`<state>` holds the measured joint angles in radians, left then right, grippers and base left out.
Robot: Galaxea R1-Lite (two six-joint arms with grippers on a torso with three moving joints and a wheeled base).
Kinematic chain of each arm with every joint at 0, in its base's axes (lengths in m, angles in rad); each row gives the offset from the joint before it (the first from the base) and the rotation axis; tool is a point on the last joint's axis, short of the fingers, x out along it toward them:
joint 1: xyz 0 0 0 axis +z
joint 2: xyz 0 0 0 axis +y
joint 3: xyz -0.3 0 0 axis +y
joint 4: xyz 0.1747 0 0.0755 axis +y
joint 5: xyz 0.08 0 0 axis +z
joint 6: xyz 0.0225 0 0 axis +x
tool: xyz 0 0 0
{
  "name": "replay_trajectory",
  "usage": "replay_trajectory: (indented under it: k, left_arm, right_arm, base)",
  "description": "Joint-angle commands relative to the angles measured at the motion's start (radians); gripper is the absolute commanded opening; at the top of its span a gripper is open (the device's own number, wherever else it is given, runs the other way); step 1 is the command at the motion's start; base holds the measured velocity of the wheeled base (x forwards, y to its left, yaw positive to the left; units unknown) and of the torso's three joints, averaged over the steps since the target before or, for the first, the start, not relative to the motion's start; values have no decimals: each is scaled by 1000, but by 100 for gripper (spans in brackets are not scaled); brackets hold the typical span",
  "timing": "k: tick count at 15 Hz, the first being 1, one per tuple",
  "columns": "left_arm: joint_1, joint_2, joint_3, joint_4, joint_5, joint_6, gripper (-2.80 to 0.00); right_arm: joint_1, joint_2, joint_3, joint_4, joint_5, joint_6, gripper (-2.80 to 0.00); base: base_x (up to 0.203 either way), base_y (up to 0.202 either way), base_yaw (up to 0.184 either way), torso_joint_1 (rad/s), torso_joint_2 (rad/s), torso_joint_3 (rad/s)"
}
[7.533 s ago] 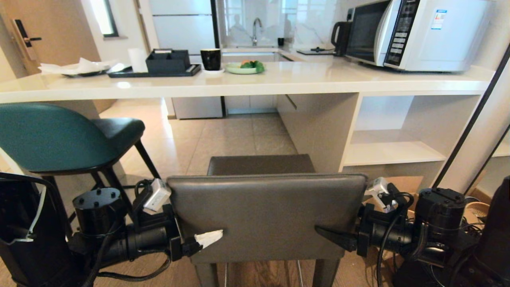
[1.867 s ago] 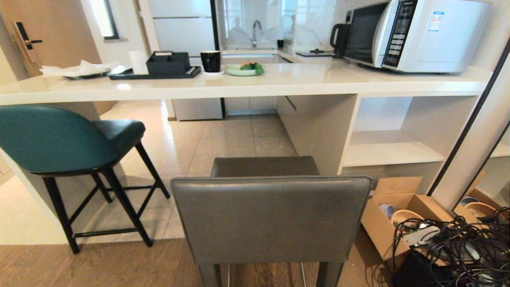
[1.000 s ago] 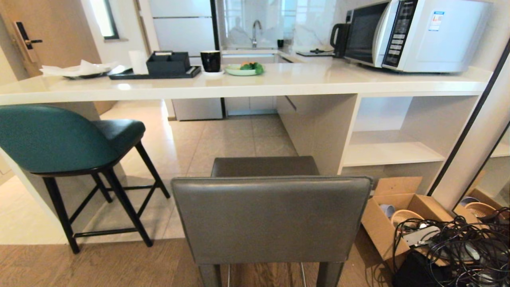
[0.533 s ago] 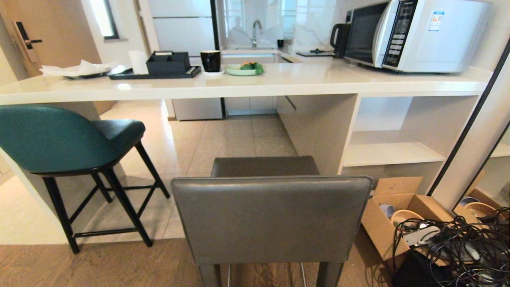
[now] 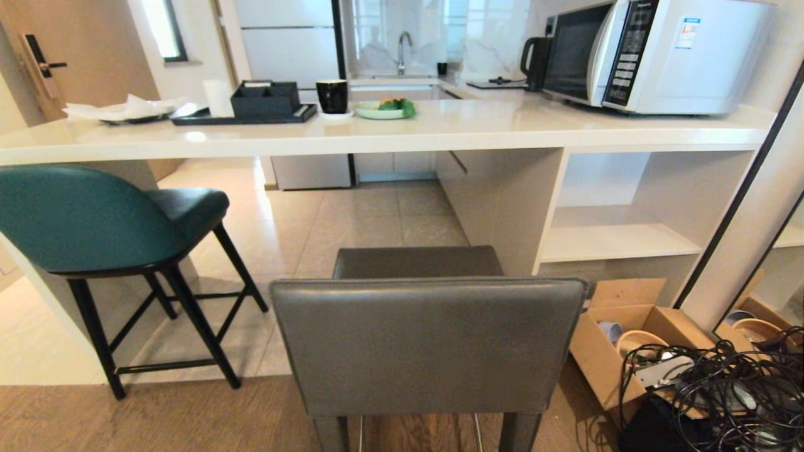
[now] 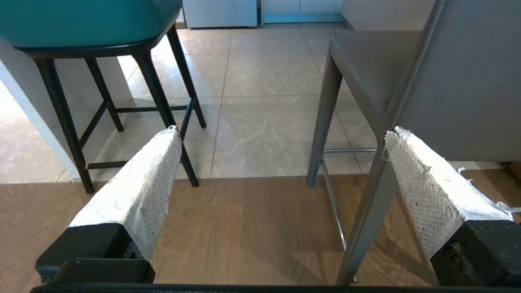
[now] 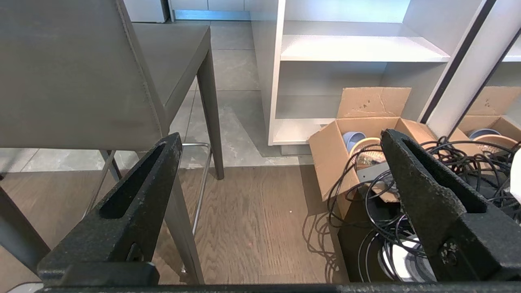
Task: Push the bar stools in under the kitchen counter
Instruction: Pull the blue chair out from under the dining table
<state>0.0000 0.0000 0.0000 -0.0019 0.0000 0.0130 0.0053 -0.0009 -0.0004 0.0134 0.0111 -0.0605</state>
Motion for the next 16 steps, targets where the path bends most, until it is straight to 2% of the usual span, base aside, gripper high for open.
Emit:
replay_trajectory:
  k: [1, 2, 3, 7, 16]
  left_arm:
    - [0, 2, 0, -1, 0, -2, 0]
    - [0, 2, 0, 0, 0, -2, 0]
    - [2, 2, 0, 0, 0, 0, -280]
    - [1, 2, 0, -1, 0, -7, -280]
    - [0, 2, 0, -1, 0, -8, -280]
  right_arm:
    - [1, 1, 2, 0, -3, 18, 0]
    - [1, 1, 2, 0, -5, 19, 0]
    - [1, 1, 2, 0, -5, 19, -280]
    - [1, 1, 2, -3, -7, 56, -280]
    - [1, 2, 2, -4, -7, 61, -280]
  base:
    - [0, 0, 0, 0, 0, 0]
    - [0, 0, 0, 0, 0, 0]
    - [0, 0, 0, 0, 0, 0]
    - [0, 0, 0, 0, 0, 0]
    - [0, 0, 0, 0, 0, 0]
